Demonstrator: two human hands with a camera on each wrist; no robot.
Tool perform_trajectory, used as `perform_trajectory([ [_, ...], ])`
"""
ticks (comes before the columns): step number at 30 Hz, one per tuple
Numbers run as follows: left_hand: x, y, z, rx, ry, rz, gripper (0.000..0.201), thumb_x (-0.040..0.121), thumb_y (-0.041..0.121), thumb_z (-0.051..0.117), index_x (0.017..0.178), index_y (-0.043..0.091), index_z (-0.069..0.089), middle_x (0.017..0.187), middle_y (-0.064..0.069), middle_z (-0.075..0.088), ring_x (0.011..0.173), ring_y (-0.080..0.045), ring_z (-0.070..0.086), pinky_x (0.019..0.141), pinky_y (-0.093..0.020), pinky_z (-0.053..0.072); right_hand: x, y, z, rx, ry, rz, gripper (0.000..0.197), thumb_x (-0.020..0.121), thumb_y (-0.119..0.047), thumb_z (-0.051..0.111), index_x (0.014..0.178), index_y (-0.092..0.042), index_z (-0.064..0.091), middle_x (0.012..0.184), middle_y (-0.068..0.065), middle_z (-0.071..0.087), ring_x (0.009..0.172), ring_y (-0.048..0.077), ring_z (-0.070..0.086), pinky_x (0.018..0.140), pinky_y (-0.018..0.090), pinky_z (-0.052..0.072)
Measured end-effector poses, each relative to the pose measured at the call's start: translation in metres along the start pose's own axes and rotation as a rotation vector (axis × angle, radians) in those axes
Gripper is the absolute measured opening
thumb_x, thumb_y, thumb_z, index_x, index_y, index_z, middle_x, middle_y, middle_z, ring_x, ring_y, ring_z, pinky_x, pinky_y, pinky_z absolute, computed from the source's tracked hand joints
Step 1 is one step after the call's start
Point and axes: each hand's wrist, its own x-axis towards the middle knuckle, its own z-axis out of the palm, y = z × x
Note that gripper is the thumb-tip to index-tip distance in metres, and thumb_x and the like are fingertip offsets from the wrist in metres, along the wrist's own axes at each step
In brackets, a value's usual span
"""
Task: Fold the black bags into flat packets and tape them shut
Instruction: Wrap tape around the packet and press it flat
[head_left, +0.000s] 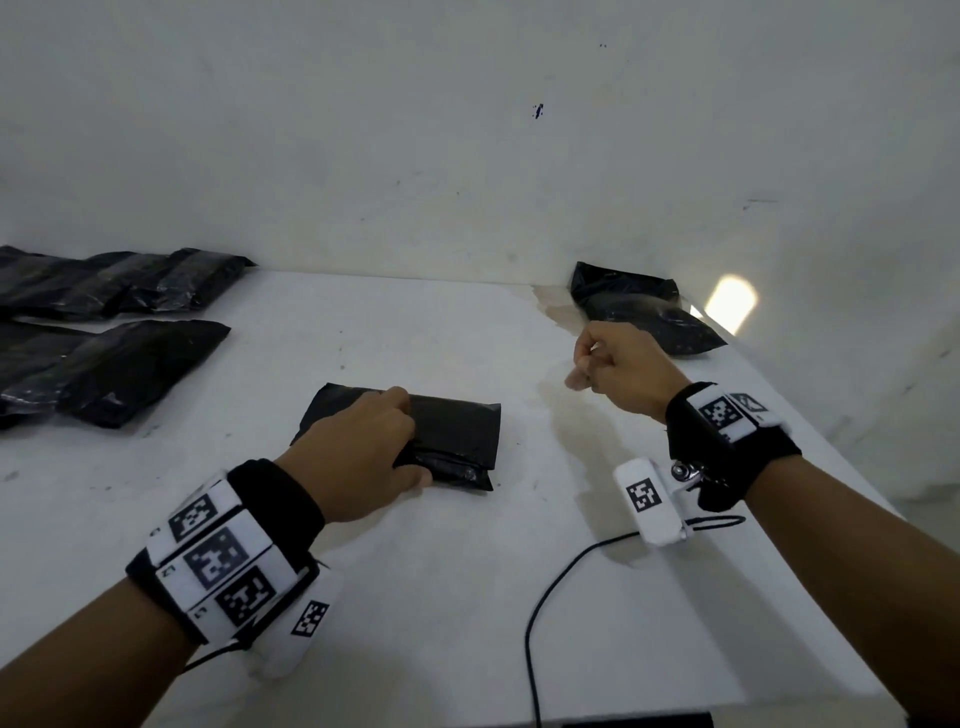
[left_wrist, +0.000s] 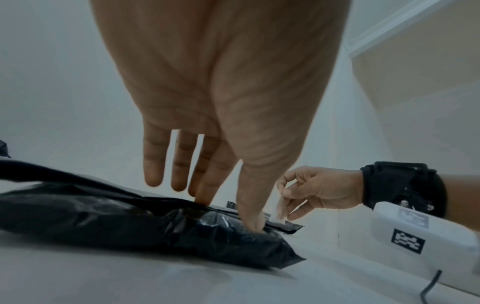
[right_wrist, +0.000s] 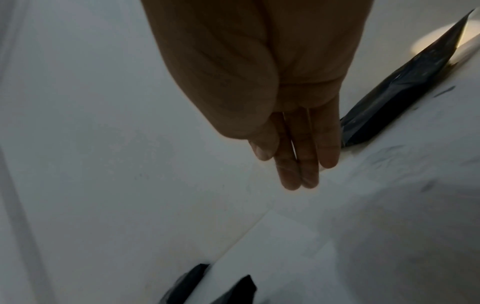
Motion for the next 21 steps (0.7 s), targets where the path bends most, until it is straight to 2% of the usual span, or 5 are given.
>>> perform_trajectory([
  [4,-0.002,-0.003,0.006,-0.06,0.011,0.045,0.034,0.095,0.041,0.055,0.107,0.011,0.065,0.118,0.005,0.052,0.108,-0.016,0.051,0.095,-0.036,0.043,-0.016,-0.02,-0.015,0.086,0.048,-0.056,0.013,0.095,0.001,0.047,0.088,-0.004,0.056,0.078,0.007,0.076,0.075,0.016,0.075,0.078,0.037,0.059],
  [9,-0.011,0.005,0.002,-0.184,0.008,0.072,0.044,0.1,0.036,0.05,0.142,0.024,0.045,0.122,0.002,0.054,0.118,-0.019,0.049,0.101,-0.033,0.039,-0.039,-0.054,-0.025,0.043,0.007,-0.127,0.014,0.094,-0.001,0.05,0.084,-0.009,0.057,0.08,0.008,0.076,0.072,0.015,0.075,0.074,0.034,0.059],
  [11,-0.013,0.008,0.002,-0.167,-0.043,0.068,0.04,0.101,0.036,0.047,0.138,0.022,0.051,0.127,0.001,0.05,0.117,-0.019,0.05,0.102,-0.035,0.04,-0.047,-0.058,-0.023,0.009,0.0,-0.138,0.014,0.093,0.0,0.05,0.083,-0.008,0.057,0.081,0.008,0.076,0.072,0.014,0.074,0.074,0.033,0.059],
  [16,-0.018,0.01,0.006,-0.148,-0.048,0.05,0.029,0.102,0.033,0.042,0.107,0.013,0.062,0.125,0.005,0.042,0.108,-0.017,0.053,0.095,-0.038,0.043,-0.065,-0.06,-0.017,-0.04,0.046,-0.176,0.02,0.093,0.0,0.05,0.081,-0.014,0.056,0.08,0.004,0.076,0.072,0.007,0.072,0.072,0.03,0.06],
  [21,-0.02,0.016,0.003,-0.166,-0.035,0.069,0.035,0.104,0.029,0.04,0.133,0.017,0.055,0.133,0.005,0.046,0.117,-0.016,0.051,0.101,-0.037,0.039,-0.074,-0.092,-0.023,0.014,0.174,-0.332,0.015,0.096,-0.002,0.051,0.085,-0.01,0.058,0.072,0.0,0.074,0.072,0.008,0.071,0.068,0.03,0.058],
])
